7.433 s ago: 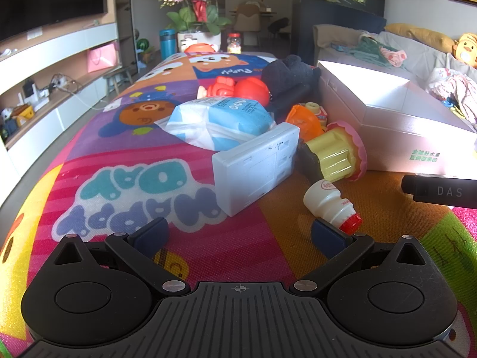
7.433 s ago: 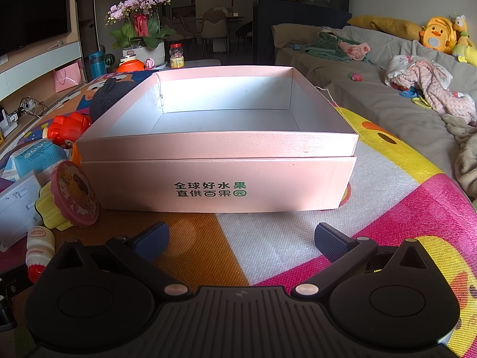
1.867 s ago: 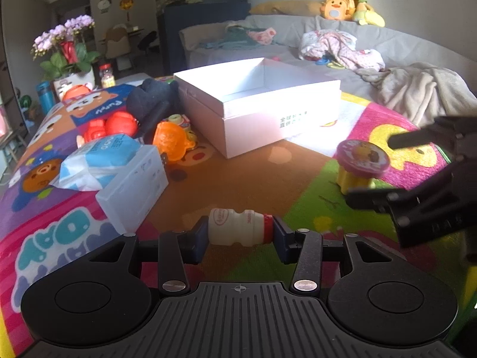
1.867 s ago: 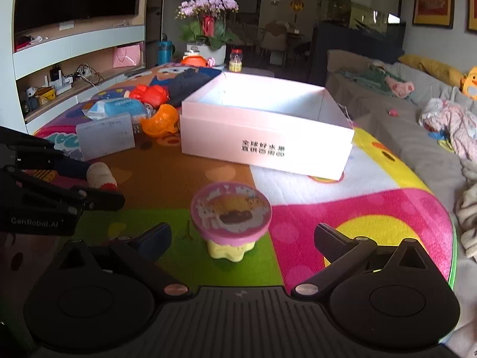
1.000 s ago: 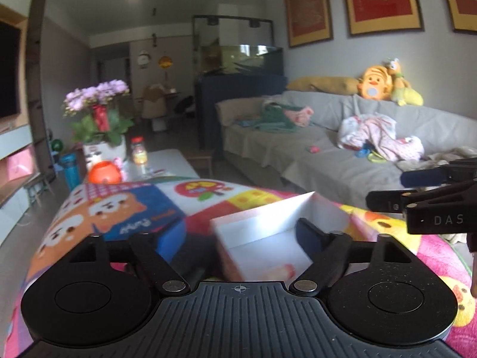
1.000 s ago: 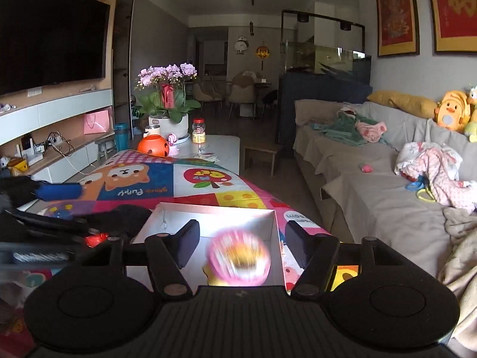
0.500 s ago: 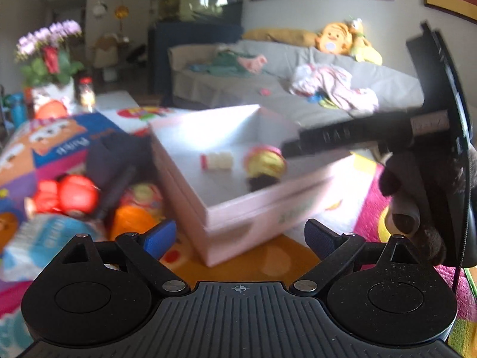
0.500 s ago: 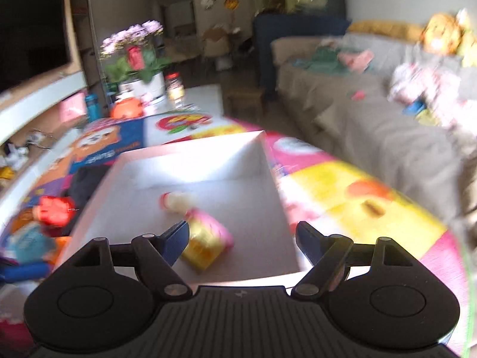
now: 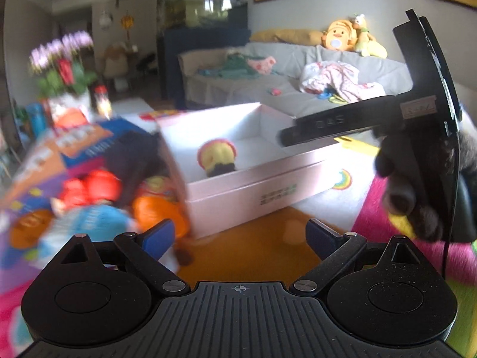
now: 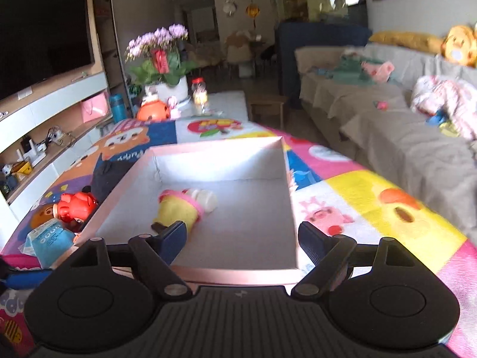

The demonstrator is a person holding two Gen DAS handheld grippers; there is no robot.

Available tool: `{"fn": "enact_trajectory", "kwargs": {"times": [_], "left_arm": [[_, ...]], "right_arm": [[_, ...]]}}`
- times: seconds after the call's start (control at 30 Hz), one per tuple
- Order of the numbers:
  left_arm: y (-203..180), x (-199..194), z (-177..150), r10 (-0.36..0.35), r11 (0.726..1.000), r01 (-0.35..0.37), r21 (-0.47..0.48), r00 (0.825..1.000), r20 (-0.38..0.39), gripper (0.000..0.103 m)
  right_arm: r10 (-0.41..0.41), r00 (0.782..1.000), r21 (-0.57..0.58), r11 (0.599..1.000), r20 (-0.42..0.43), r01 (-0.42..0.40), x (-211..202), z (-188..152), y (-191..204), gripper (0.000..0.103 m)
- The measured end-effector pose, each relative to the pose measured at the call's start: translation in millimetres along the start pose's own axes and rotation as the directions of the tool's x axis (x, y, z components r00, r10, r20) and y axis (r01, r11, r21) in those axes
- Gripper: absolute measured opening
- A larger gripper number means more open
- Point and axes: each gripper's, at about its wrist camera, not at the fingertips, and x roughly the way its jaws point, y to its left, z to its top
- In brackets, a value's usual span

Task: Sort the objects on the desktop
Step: 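Grasp the white battery charger with the right tool and lift it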

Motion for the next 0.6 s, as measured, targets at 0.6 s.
{"fn": "enact_trajectory", "kwargs": {"times": [0.6], "left_arm": [[55,-8,-26,0.257,0.959,-0.265,-0.098,0.962,-0.092,0.078]], "right_arm": [[0.076,0.997,-0.203,0.976,-0.020,-0.079,-69,-71,61,0.101]]}}
